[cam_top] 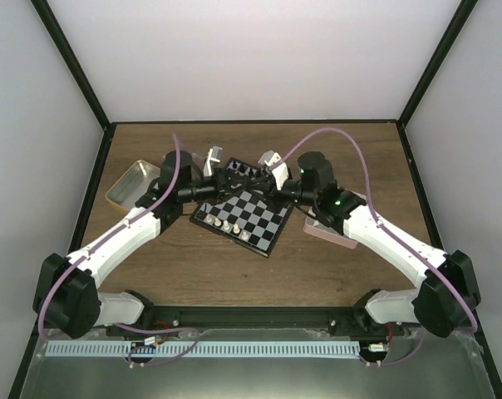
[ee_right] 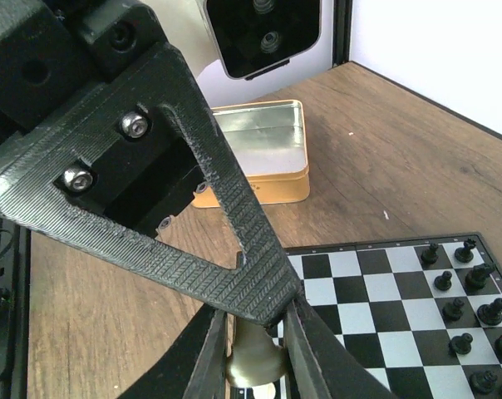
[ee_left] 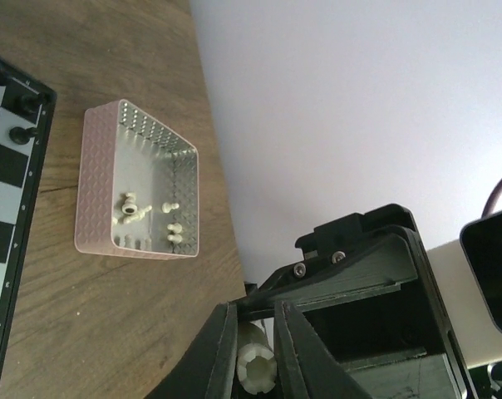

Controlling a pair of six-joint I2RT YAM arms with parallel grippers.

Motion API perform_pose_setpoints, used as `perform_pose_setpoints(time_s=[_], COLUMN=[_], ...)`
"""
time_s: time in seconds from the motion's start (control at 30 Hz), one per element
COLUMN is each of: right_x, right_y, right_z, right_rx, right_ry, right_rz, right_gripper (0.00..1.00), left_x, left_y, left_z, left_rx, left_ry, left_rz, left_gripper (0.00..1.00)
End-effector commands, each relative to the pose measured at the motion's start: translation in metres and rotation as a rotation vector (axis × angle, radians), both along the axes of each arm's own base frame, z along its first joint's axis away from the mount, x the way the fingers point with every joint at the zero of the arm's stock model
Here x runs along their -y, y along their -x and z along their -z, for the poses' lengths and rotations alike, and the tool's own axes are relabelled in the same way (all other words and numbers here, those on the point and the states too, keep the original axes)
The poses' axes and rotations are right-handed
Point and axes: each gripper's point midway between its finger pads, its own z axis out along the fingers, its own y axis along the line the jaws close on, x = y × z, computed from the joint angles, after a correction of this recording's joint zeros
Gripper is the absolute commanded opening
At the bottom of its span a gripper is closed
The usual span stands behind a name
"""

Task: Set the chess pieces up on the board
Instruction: Place the chess piece on the chessboard.

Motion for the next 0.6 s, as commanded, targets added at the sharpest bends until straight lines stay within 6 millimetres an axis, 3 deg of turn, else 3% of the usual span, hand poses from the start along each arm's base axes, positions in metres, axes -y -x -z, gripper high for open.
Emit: perform_pose_setpoints(time_s=[0.0,0.1,0.23,0.3,0.43,0.57], right_x=[-0.012,-0.011,-0.009,-0.005,0.005,0.022], right_y=[0.0,-0.002,-0.004,-0.007,-0.011,-0.018], right_z=[-0.025,-0.026,-0.026,-0.026,-0.019,-0.006], right_rx=[0.078,0.071,0.04,0.019,-0.039,-0.094], right_ry=[-0.025,-0.031,-0.056,-0.086,-0.137,-0.161], right_rz=[-0.011,0.004,0.041,0.079,0.172,0.295], right_gripper=[0.19,0.28,0.58,0.67,0.74,0.77], left_x=[0.007,0.005,-0.005,-0.017,-0.056,-0.116], left_y=[0.008,0.005,-0.002,-0.01,-0.027,-0.04], left_z=[-0.008,-0.004,0.008,0.017,0.039,0.062], left_rx=[0.038,0.051,0.102,0.141,0.215,0.263], left_ry=[0.0,-0.03,-0.126,-0.216,-0.48,-0.792], left_rz=[0.049,0.033,-0.028,-0.09,-0.246,-0.446], left_gripper=[0.04,0.04,0.04,0.04,0.04,0.04])
